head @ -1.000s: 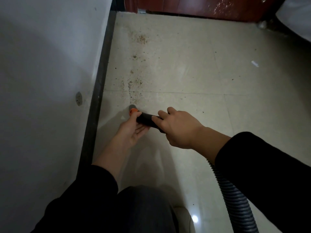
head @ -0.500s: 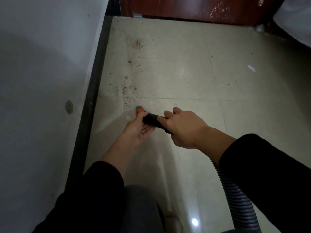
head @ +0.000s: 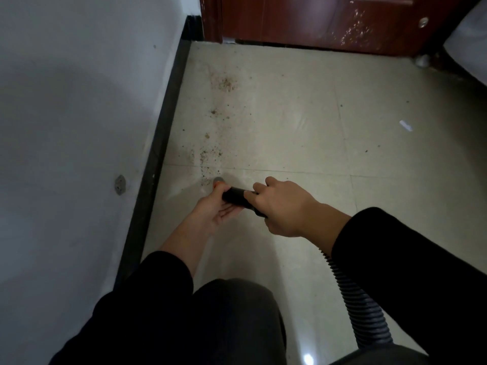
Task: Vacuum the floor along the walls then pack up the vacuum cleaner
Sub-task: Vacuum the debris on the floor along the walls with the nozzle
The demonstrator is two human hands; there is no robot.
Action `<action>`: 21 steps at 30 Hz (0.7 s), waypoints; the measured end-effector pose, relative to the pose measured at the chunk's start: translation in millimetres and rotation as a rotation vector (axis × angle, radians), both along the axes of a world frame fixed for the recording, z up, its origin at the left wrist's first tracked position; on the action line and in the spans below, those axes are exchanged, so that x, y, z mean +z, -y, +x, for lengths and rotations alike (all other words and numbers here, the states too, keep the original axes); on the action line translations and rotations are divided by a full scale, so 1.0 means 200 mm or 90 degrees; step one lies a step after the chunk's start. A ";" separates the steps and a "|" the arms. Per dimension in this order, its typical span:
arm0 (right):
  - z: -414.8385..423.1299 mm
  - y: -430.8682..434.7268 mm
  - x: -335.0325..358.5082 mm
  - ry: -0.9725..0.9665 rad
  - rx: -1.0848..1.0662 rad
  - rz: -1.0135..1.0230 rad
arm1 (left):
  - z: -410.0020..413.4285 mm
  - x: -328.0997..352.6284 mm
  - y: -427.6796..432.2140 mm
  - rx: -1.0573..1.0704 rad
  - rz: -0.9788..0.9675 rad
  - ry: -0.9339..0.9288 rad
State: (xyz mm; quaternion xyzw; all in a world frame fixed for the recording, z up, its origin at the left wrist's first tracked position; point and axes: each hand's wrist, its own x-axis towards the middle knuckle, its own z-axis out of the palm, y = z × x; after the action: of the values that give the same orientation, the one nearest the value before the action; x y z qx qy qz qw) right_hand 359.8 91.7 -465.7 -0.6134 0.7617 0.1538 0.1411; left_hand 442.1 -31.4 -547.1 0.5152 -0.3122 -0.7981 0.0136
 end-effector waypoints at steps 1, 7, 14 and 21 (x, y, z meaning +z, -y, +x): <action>0.00 0.00 0.00 0.004 0.004 -0.005 | 0.01 0.00 0.00 0.000 0.001 0.001; 0.02 0.03 -0.03 0.020 0.024 -0.008 | 0.06 -0.04 0.04 0.019 -0.003 0.009; 0.10 0.12 -0.06 0.028 0.033 -0.019 | 0.16 -0.07 0.11 0.052 -0.009 0.006; 0.17 0.20 -0.06 0.028 0.057 -0.017 | 0.25 -0.09 0.18 0.082 -0.015 0.021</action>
State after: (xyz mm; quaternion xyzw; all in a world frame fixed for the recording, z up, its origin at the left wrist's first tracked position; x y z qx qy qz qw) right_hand 393.2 51.4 -478.4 -0.6519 0.7323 0.1358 0.1426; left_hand 492.2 -67.7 -564.7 0.5473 -0.2880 -0.7830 0.0661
